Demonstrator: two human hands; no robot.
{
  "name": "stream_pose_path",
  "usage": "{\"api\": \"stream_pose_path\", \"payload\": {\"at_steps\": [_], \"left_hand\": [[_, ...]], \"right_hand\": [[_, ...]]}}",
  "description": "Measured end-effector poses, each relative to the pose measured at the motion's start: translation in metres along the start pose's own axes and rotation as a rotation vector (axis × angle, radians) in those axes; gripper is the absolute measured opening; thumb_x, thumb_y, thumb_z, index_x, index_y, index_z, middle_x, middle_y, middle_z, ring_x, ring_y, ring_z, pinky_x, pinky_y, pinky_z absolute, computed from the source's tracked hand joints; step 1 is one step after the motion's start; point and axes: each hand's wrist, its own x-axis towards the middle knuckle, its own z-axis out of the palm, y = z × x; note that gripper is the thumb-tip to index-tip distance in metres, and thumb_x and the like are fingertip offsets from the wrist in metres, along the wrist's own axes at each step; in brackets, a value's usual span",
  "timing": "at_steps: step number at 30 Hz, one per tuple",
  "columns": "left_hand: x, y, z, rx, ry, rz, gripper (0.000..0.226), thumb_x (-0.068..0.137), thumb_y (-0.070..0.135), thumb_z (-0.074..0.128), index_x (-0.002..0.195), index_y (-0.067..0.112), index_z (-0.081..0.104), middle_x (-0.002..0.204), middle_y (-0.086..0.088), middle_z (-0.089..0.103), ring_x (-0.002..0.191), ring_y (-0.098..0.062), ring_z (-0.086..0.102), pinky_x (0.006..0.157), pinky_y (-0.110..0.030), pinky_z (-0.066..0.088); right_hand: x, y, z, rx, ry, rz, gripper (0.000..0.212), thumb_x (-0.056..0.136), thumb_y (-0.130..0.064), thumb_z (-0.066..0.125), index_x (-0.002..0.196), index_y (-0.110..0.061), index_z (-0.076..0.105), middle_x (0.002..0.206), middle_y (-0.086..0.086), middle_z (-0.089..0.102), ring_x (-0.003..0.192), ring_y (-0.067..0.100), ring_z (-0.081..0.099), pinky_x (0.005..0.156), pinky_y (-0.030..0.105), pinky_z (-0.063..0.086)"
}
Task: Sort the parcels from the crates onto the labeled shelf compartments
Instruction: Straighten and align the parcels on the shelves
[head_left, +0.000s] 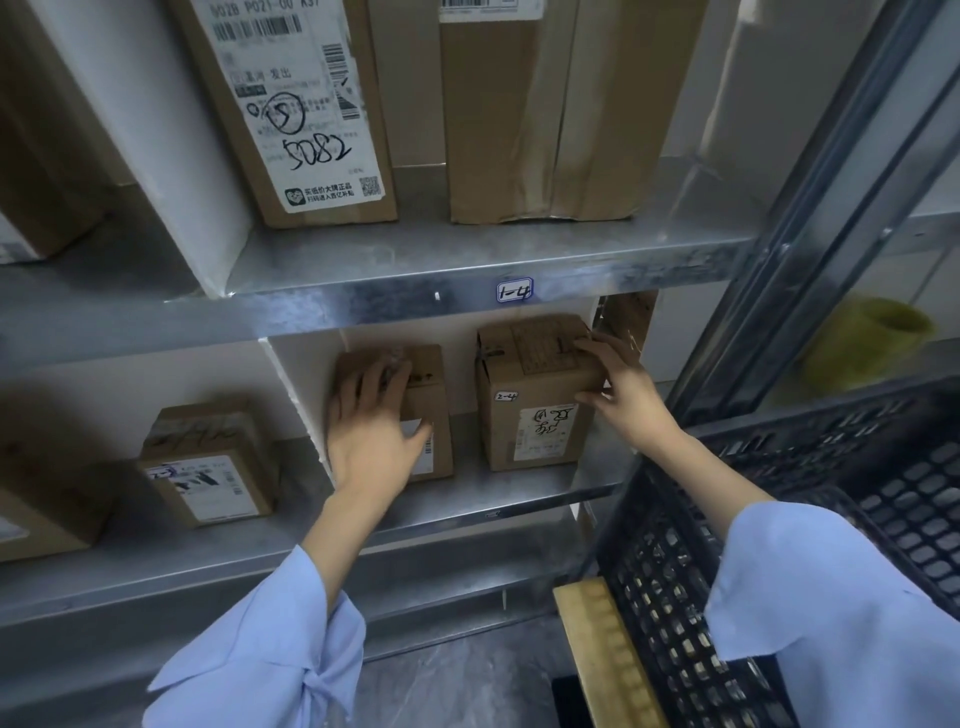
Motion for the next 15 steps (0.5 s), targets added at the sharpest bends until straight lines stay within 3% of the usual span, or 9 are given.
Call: {"api": "stream_pose_path", "payload": {"at_steps": [3, 5, 8, 15], "left_hand": [[-0.001, -0.002, -0.002, 0.021, -0.007, 0.011, 0.067, 0.070, 0.037, 0.078, 0.132, 0.017, 0.060, 0.135, -0.006, 0.056, 0.119, -0.035, 0.049, 0.096, -0.041, 0.038], [-0.001, -0.001, -0.003, 0.026, -0.020, 0.008, 0.066, 0.071, 0.038, 0.077, 0.132, 0.018, 0.060, 0.135, -0.005, 0.056, 0.120, -0.034, 0.048, 0.096, -0.041, 0.038], [0.002, 0.000, -0.007, 0.016, -0.065, 0.002, 0.068, 0.073, 0.041, 0.076, 0.134, 0.019, 0.058, 0.138, -0.005, 0.054, 0.123, -0.034, 0.047, 0.099, -0.040, 0.038], [0.005, 0.000, -0.031, 0.017, -0.084, 0.079, 0.071, 0.076, 0.045, 0.074, 0.138, 0.015, 0.053, 0.138, -0.009, 0.052, 0.130, -0.034, 0.043, 0.100, -0.042, 0.044]], "right_hand": [[-0.001, 0.000, 0.002, -0.001, -0.002, 0.022, 0.069, 0.081, -0.004, 0.076, 0.142, -0.019, 0.047, 0.150, 0.006, 0.034, 0.115, 0.031, 0.055, 0.093, 0.043, 0.054], [-0.001, -0.001, 0.003, -0.023, -0.003, 0.033, 0.070, 0.082, -0.008, 0.077, 0.143, -0.020, 0.046, 0.152, 0.006, 0.032, 0.125, 0.030, 0.051, 0.097, 0.047, 0.051], [-0.002, -0.004, 0.003, -0.072, -0.028, 0.033, 0.075, 0.082, -0.017, 0.078, 0.146, -0.022, 0.041, 0.156, 0.005, 0.028, 0.133, 0.031, 0.046, 0.102, 0.050, 0.048], [-0.010, -0.024, -0.013, -0.275, -0.014, 0.046, 0.082, 0.087, -0.039, 0.072, 0.154, -0.026, 0.026, 0.159, 0.007, 0.026, 0.136, 0.035, 0.043, 0.096, 0.053, 0.052]]}}
